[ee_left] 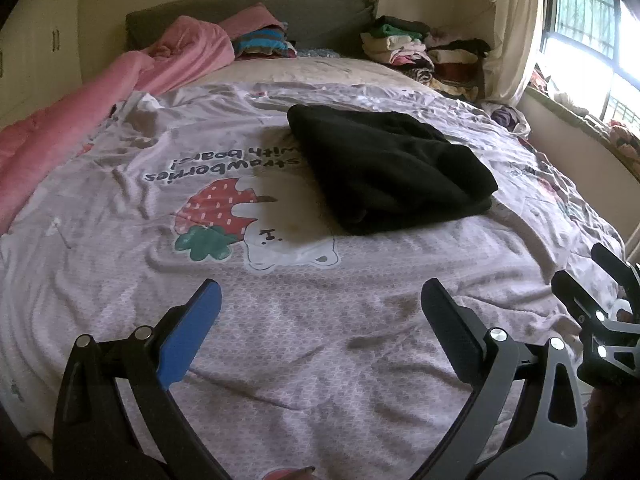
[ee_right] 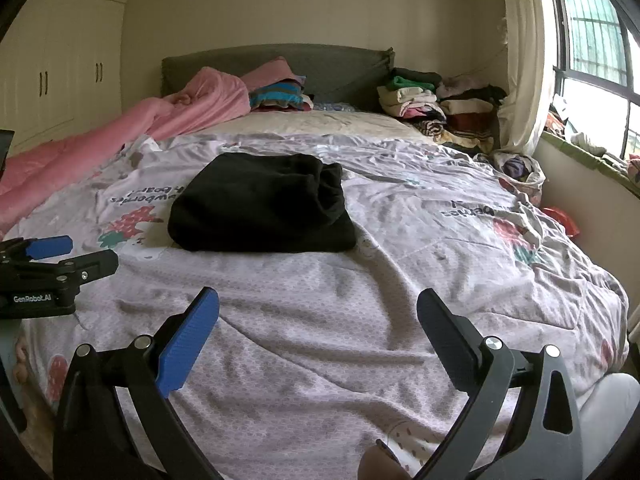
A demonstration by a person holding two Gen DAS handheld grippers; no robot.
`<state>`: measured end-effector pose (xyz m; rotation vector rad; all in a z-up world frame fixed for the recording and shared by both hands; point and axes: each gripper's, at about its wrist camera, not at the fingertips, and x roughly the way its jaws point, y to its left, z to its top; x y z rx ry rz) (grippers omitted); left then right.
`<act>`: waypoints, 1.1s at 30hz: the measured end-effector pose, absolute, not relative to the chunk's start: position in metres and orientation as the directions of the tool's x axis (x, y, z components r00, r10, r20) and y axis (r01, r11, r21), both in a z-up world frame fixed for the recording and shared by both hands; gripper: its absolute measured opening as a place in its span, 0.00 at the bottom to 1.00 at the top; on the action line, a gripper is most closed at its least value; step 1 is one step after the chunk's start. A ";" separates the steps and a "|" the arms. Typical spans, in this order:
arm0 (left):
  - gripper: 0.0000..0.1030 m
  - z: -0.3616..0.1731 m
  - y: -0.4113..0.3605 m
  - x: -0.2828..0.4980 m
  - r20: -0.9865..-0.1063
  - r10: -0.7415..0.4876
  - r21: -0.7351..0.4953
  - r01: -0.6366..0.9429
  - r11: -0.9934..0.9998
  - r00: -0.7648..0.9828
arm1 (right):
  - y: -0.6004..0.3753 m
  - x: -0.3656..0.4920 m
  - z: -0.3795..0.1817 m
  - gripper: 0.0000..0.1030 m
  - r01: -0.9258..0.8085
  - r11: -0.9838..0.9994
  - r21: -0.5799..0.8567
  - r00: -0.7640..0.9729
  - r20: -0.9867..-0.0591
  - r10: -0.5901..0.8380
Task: Fold small clothes
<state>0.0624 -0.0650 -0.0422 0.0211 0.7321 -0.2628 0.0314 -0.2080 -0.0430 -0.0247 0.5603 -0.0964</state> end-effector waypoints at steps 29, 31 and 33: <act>0.91 -0.042 -0.062 0.063 -0.671 -0.197 -0.047 0.224 0.973 0.715 | -0.204 0.033 -0.042 0.96 0.081 0.995 -0.052 0.840 -0.533 -0.096; 0.91 -0.042 -0.061 0.063 -0.671 -0.195 -0.046 0.222 0.974 0.715 | -0.204 0.033 -0.042 0.96 0.081 0.995 -0.051 0.840 -0.533 -0.096; 0.91 -0.042 -0.062 0.063 -0.672 -0.194 -0.046 0.221 0.974 0.715 | -0.203 0.033 -0.042 0.96 0.078 0.996 -0.053 0.838 -0.537 -0.094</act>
